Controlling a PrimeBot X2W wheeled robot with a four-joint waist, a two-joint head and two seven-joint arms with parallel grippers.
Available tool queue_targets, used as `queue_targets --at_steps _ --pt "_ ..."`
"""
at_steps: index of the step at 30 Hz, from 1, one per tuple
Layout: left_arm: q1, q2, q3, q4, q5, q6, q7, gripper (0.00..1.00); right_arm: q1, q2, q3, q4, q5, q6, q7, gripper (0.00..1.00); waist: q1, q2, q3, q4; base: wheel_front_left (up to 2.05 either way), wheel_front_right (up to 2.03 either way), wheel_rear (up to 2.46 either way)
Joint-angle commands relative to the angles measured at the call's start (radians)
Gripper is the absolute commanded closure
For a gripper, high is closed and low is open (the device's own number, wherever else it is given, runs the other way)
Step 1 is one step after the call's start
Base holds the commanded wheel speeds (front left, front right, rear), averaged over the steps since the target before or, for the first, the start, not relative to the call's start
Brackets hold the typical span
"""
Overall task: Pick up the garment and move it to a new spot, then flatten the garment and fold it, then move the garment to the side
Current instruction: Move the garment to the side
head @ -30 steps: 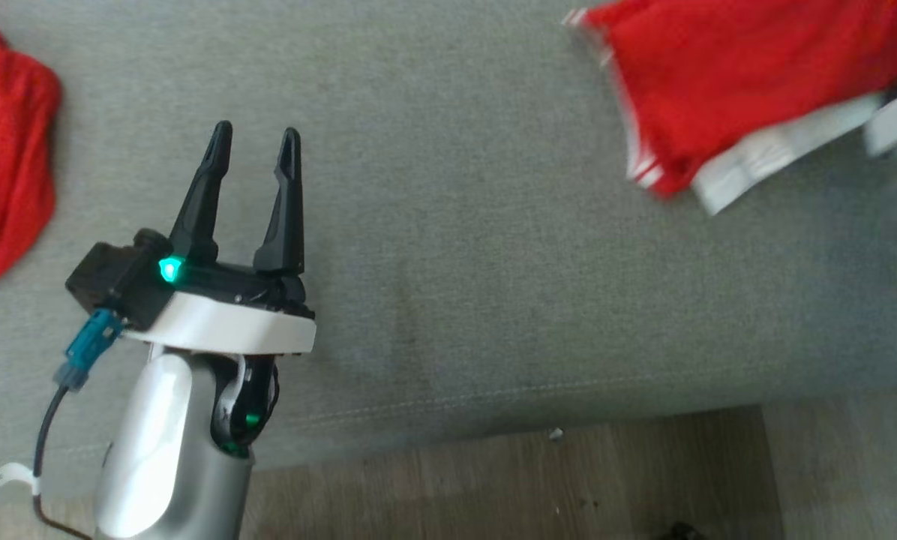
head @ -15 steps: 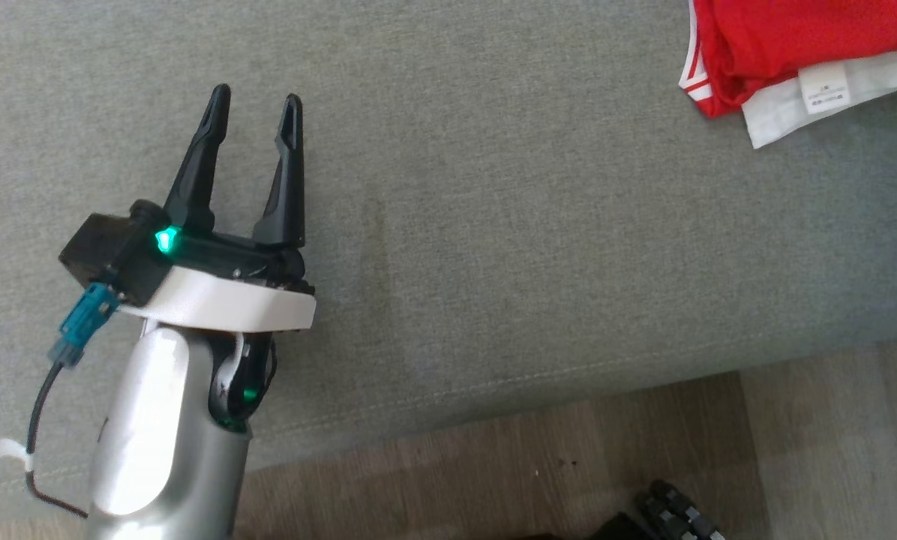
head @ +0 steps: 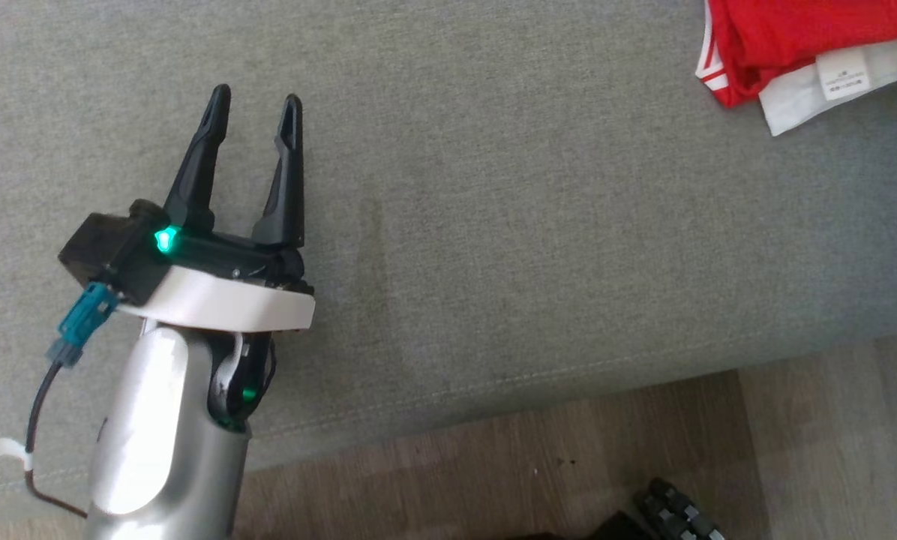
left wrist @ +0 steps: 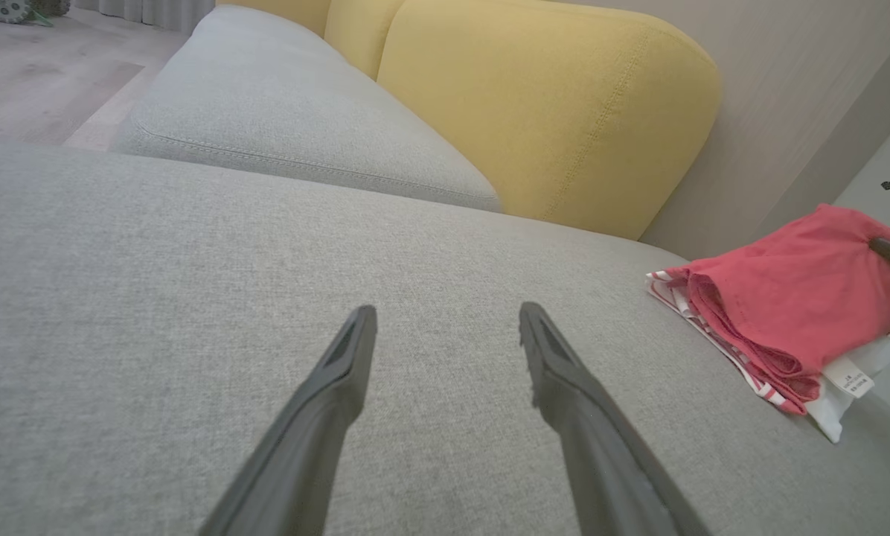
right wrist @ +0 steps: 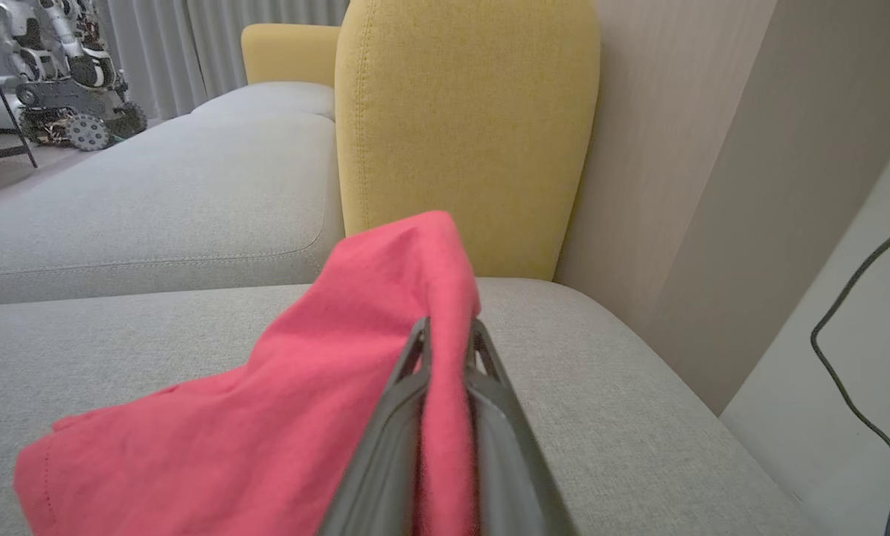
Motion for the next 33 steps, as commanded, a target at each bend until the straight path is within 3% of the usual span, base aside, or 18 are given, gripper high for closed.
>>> queue_targets --at_steps 1,2,3,14,26,33 --pt "-0.019 0.009 0.025 -0.026 -0.002 -0.003 -0.005 0.0 0.009 -0.016 -0.005 -0.043 0.011 0.006 0.003 0.95 0.0 0.0 -0.001 0.003 0.0 0.0 0.0" --pt "-0.018 0.009 0.025 -0.025 -0.004 -0.003 -0.005 0.0 0.012 -0.012 -0.003 -0.049 0.017 0.006 0.005 0.69 0.0 0.0 -0.002 0.004 0.0 0.0 0.0" --pt "-0.016 0.009 0.024 -0.022 -0.006 -0.004 -0.005 0.0 0.018 -0.009 -0.003 -0.059 0.03 0.006 0.01 0.0 0.0 0.0 -0.007 0.005 0.0 0.0 0.0" --pt "0.001 0.009 0.017 -0.006 -0.034 -0.002 -0.005 0.0 0.04 0.034 0.024 -0.179 0.038 0.006 0.028 0.0 0.0 0.0 -0.081 0.016 0.0 0.0 0.0" --pt "0.062 0.009 0.05 -0.032 -0.09 0.026 -0.005 0.0 0.214 0.19 0.13 -0.39 0.038 0.006 0.053 0.0 0.0 0.0 -0.254 0.06 0.0 0.0 0.0" --pt "0.118 0.009 0.051 -0.042 -0.115 0.042 -0.005 0.0 0.374 0.273 0.156 -0.439 0.019 0.006 0.008 0.0 0.0 0.0 -0.327 0.093 0.0 0.0 0.0"
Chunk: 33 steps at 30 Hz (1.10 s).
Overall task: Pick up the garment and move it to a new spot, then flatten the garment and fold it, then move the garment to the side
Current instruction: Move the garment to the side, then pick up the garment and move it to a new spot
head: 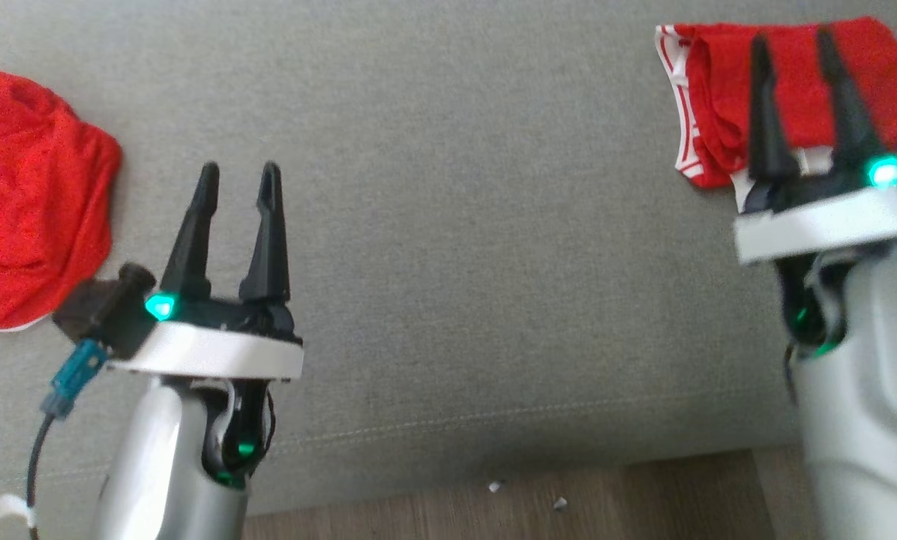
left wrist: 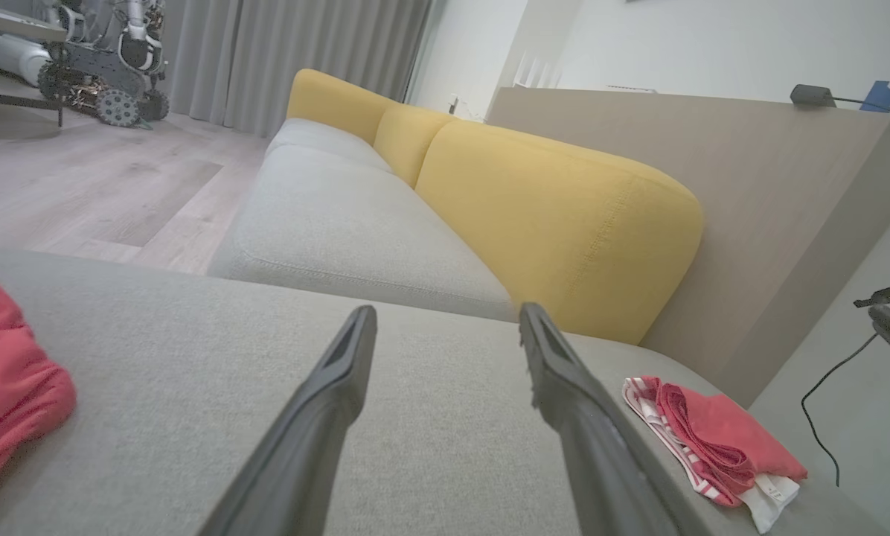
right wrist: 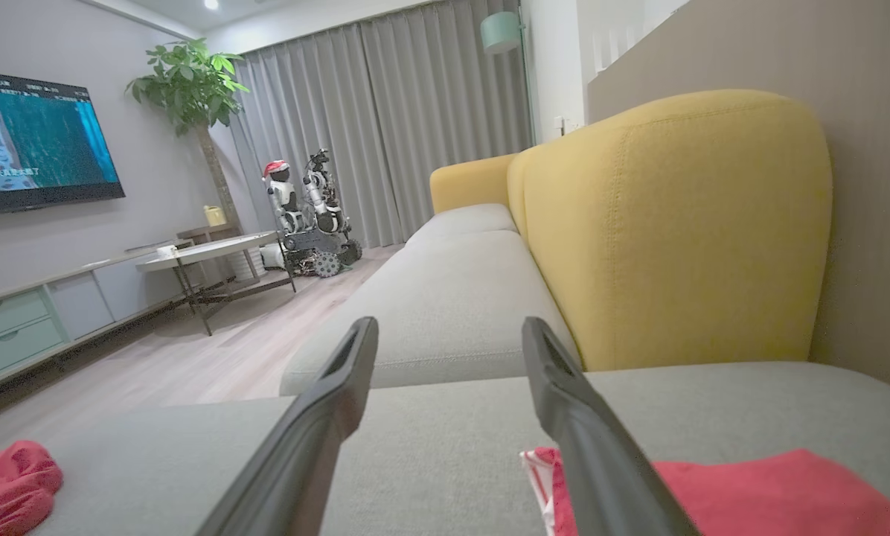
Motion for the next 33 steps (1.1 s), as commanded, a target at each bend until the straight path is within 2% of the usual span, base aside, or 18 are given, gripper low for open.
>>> queue_targets --at_steps 1,16,27,33 --pt "-0.002 0.008 0.034 -0.036 -0.005 0.005 -0.005 0.0 0.018 0.014 0.02 -0.038 -0.019 0.006 -0.014 0.0 0.0 -0.0001 -0.028 0.017 0.0 0.0 0.0" --pt "0.104 0.008 0.032 -0.041 0.033 0.029 -0.005 0.0 0.25 0.109 -0.02 -0.033 -0.217 0.006 -0.121 0.0 0.0 -0.0001 -0.111 0.049 0.0 0.0 0.0" --pt "0.132 0.008 0.014 -0.066 0.063 0.054 -0.005 0.0 0.27 0.131 -0.031 -0.032 -0.242 0.006 -0.137 0.0 0.0 -0.0001 -0.125 0.049 0.0 0.0 0.0" --pt "0.129 0.008 0.018 -0.072 0.069 0.053 -0.005 0.0 0.269 0.133 -0.036 -0.03 -0.237 0.006 -0.14 0.0 0.0 -0.0001 -0.126 0.05 0.0 0.0 0.0"
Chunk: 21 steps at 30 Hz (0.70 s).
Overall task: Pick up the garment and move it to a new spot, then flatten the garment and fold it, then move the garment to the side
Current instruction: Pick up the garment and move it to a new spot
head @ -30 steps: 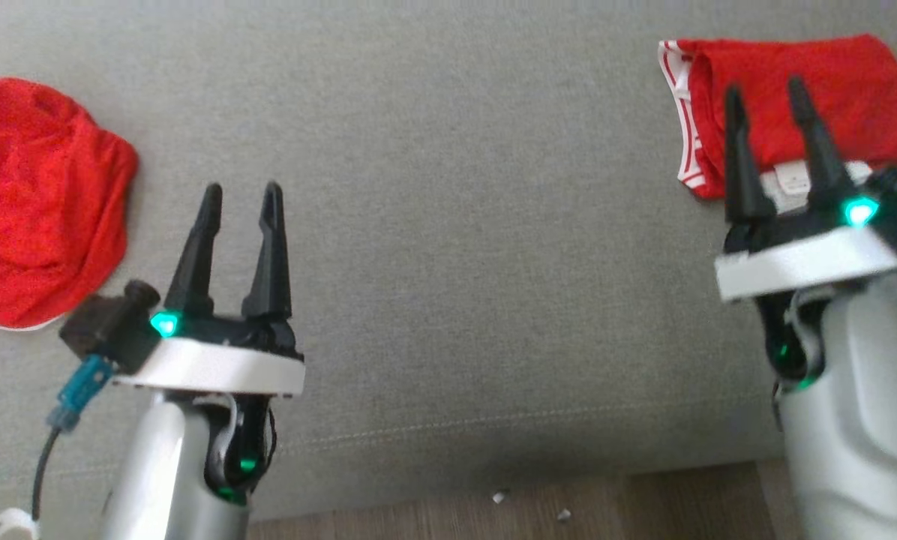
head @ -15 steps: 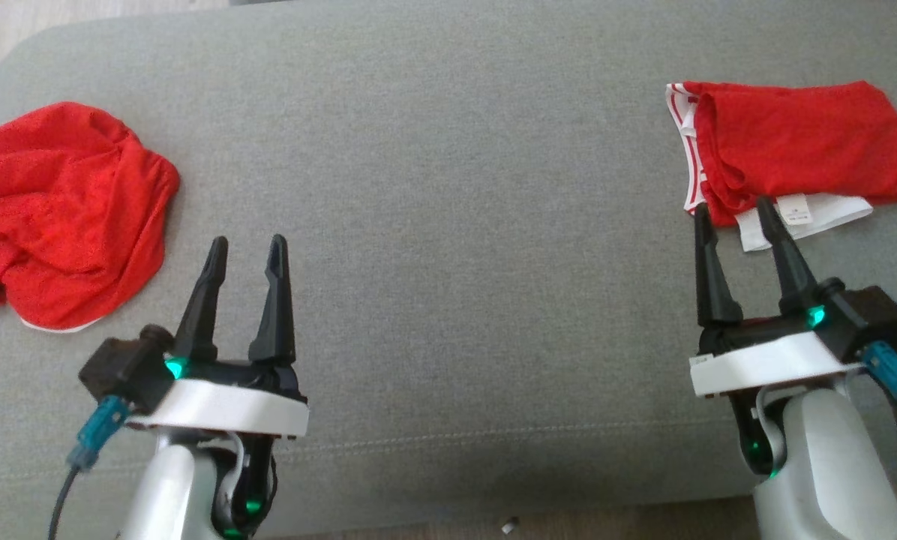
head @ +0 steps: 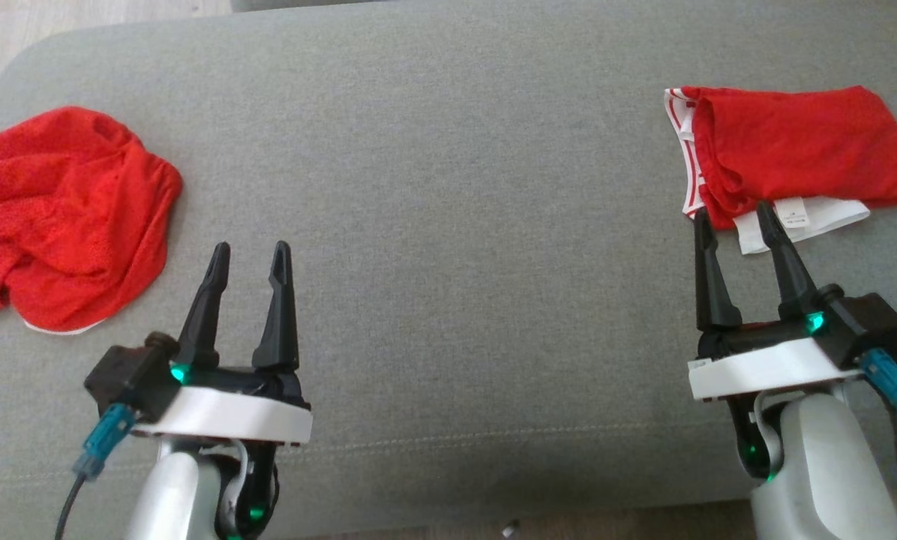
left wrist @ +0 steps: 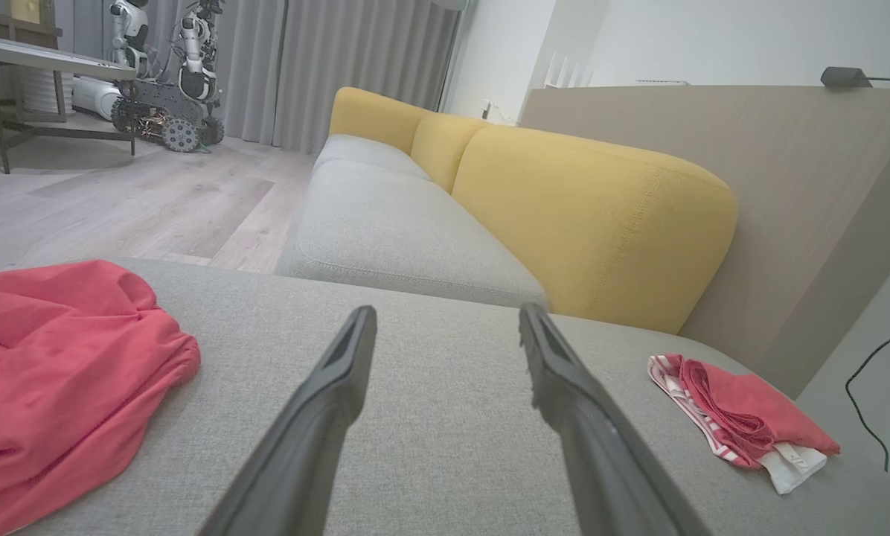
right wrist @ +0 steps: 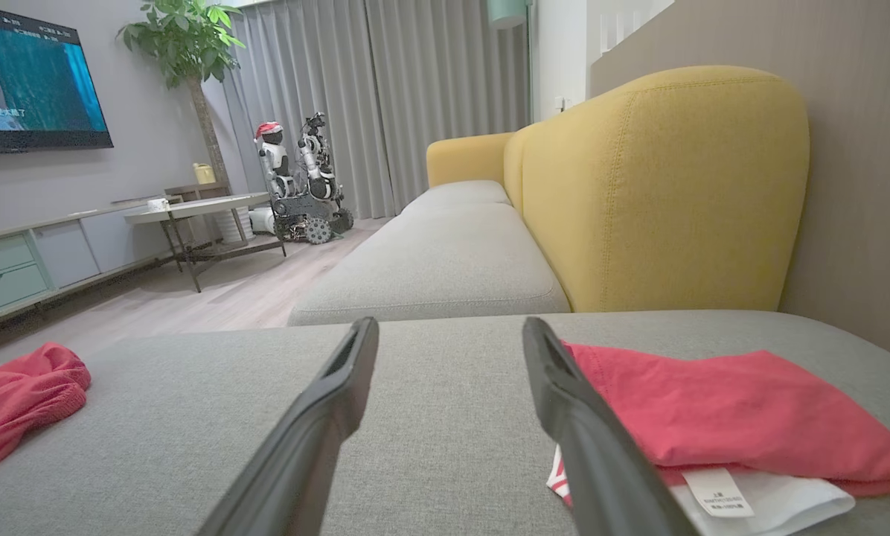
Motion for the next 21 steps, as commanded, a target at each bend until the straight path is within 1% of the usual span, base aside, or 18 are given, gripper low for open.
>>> queue_targets --at_steps 1,7,11,14,17,21 --pt "-0.024 0.006 0.031 -0.04 0.008 0.005 -0.005 0.0 -0.015 0.01 0.022 -0.031 0.004 0.006 -0.012 0.0 0.0001 -0.0001 -0.002 0.0 0.0 0.0 0.0" --pt "-0.018 0.006 0.029 -0.037 0.009 0.002 -0.005 0.0 -0.011 0.01 0.029 -0.03 0.023 0.006 -0.013 0.0 0.0001 -0.0001 -0.007 0.003 0.0 0.0 0.0" --pt "-0.021 0.006 0.03 -0.037 0.009 0.0 -0.005 0.0 -0.012 0.01 0.04 -0.029 0.023 0.006 -0.013 0.0 0.0001 -0.0001 -0.004 0.021 0.0 0.0 0.0" --pt "-0.024 0.006 0.042 -0.041 0.002 0.005 -0.005 0.0 -0.016 0.01 0.049 -0.028 0.021 0.006 -0.014 0.0 0.0001 -0.0001 -0.001 0.048 0.0 0.0 0.0" --pt "-0.016 0.006 0.076 -0.051 -0.061 0.021 -0.005 0.0 -0.02 0.01 0.066 -0.025 0.026 0.006 -0.013 0.0 0.0001 -0.0001 0.005 0.083 0.0 0.0 0.0" --pt "-0.003 0.006 0.106 -0.06 -0.059 0.017 -0.005 0.0 -0.021 0.01 0.088 -0.02 0.032 0.006 -0.009 0.0 0.0001 -0.0001 0.007 0.149 0.0 0.0 0.0"
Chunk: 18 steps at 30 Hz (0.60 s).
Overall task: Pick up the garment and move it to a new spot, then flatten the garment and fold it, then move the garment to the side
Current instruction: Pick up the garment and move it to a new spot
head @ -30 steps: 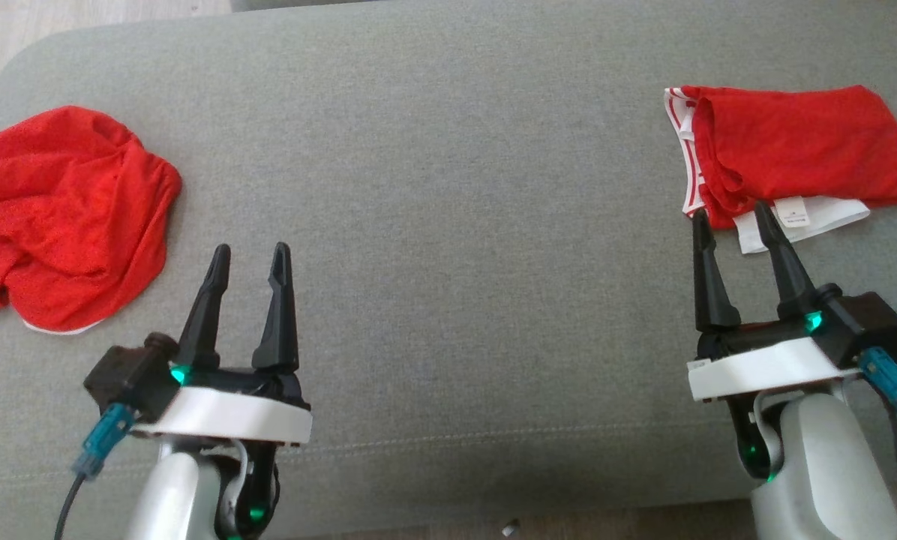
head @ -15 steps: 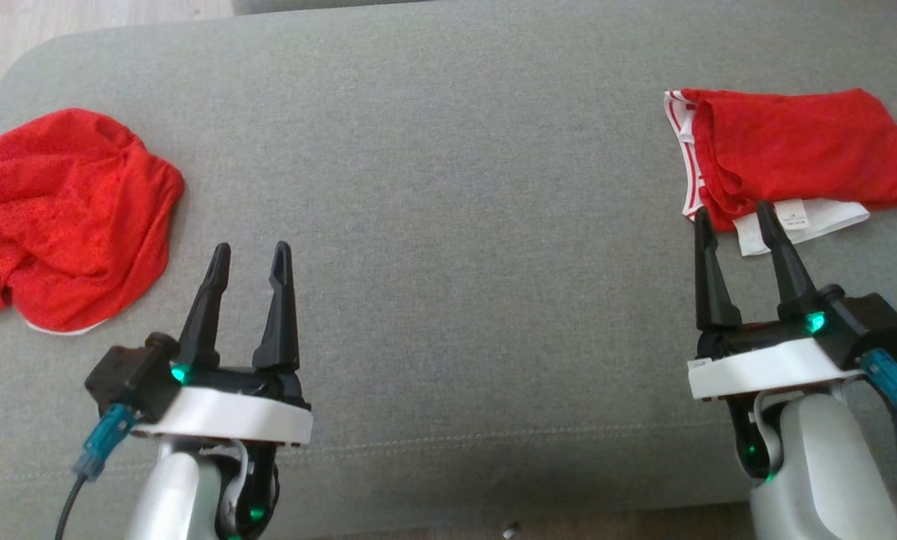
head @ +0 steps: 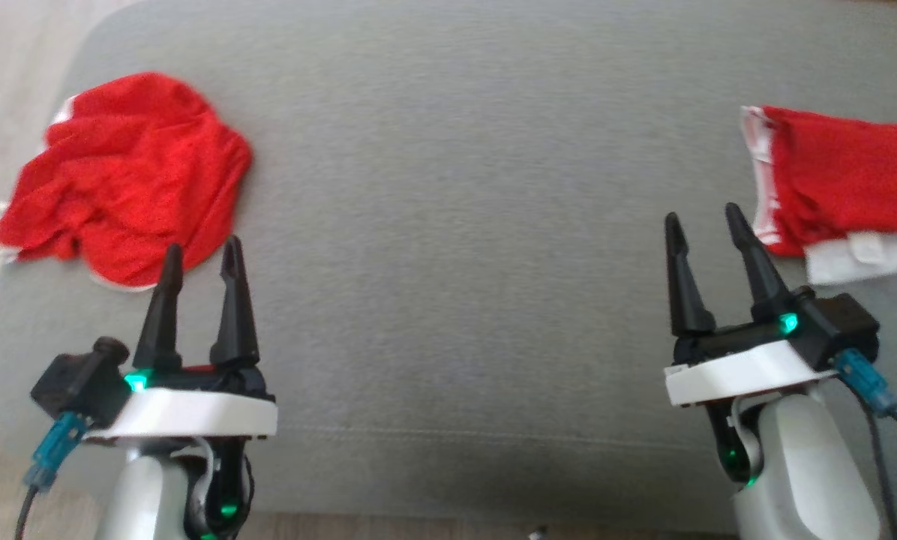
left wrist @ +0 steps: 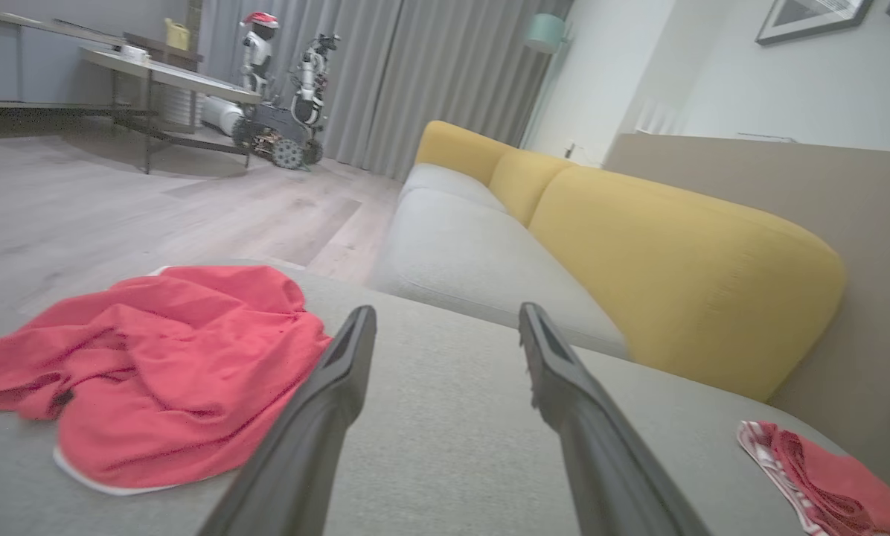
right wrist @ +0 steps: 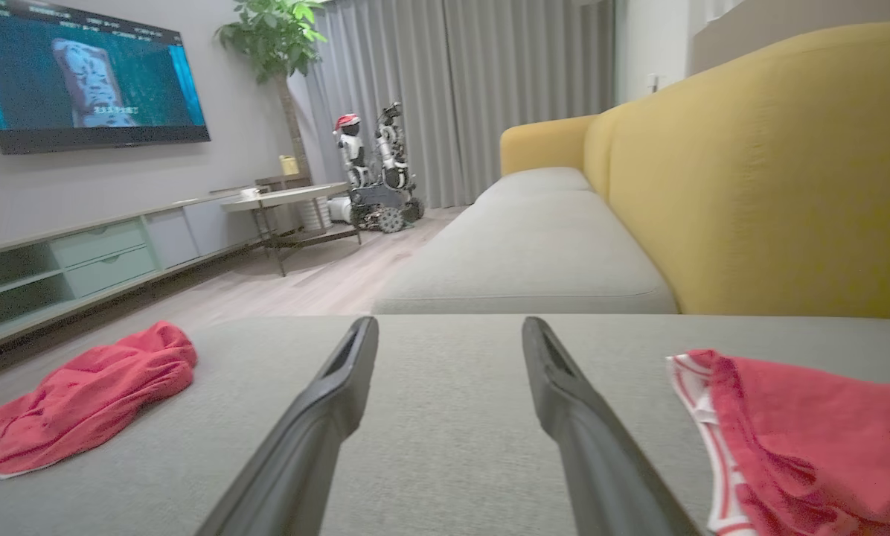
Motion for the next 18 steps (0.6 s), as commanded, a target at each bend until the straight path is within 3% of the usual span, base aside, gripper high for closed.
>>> queue_targets --at_steps 1,11,18 --pt "-0.012 0.007 0.046 -0.04 0.002 0.001 -0.005 0.0 -0.022 0.008 0.037 -0.026 0.011 0.006 -0.004 0.0 0.0001 -0.0001 0.004 0.051 0.0 0.0 0.0" --pt "0.019 0.007 0.084 -0.06 -0.017 0.006 -0.005 0.0 -0.041 -0.01 0.13 -0.013 0.012 0.006 0.015 0.0 0.0001 -0.0001 -0.001 0.226 0.0 0.0 0.0" --pt "0.047 0.007 0.092 -0.071 -0.021 0.014 -0.005 0.0 -0.041 -0.013 0.17 0.002 0.035 0.006 0.017 0.0 0.0001 -0.0001 -0.015 0.309 0.0 0.0 0.0"
